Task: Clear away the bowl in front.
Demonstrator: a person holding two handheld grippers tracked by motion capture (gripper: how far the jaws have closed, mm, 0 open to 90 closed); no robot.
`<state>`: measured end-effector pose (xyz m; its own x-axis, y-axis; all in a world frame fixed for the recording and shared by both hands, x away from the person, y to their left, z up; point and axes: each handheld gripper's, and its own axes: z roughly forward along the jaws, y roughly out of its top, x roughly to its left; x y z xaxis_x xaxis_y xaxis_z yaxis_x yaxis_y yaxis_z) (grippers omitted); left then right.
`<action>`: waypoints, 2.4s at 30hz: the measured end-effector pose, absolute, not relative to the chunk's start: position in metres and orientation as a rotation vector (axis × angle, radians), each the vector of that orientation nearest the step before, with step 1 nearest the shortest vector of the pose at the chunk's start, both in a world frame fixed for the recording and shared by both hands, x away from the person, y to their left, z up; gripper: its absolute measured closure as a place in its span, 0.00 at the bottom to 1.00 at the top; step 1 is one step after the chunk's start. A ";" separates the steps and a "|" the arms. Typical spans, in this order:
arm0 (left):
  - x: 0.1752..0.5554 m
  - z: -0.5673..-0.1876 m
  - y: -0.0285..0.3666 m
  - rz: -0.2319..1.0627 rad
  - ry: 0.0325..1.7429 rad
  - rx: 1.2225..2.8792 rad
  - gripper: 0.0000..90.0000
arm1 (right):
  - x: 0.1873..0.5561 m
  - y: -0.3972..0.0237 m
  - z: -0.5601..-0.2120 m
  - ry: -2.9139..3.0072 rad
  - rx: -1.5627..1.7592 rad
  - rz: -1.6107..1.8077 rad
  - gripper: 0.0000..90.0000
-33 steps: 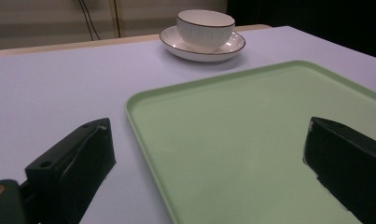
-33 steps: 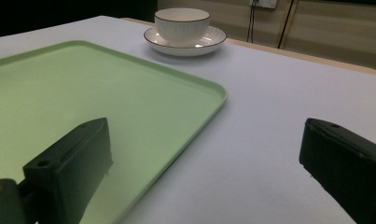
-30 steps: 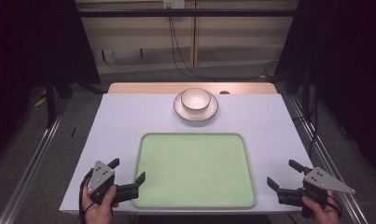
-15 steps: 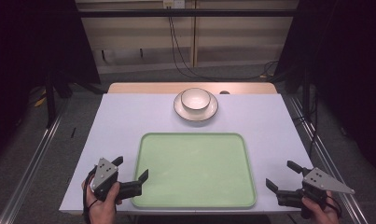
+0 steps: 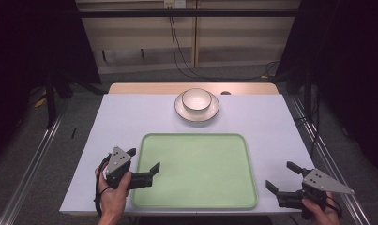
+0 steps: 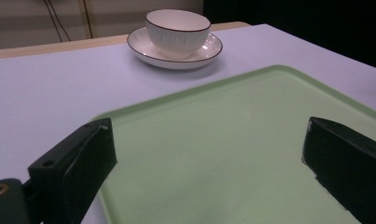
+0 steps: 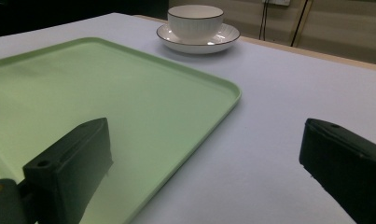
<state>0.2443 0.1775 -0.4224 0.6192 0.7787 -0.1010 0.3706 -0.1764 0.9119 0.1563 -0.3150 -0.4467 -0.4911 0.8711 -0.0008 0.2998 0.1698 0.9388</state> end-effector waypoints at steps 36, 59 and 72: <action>0.303 -0.405 0.127 0.467 0.798 1.879 0.04 | 0.155 -0.317 -0.446 1.893 1.098 1.340 0.03; 0.362 -0.403 0.098 0.465 0.831 1.919 0.05 | 0.155 -0.317 -0.446 1.896 1.094 1.349 0.03; 0.391 -0.400 0.071 0.460 0.753 1.962 0.05 | 0.155 -0.318 -0.447 1.890 1.103 1.347 0.03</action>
<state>0.3914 0.0710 -0.3996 0.7394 0.6732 0.0093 0.3155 -0.3587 0.8785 0.1549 -0.3179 -0.4466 -0.5013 0.8651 0.0162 0.2974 0.1547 0.9421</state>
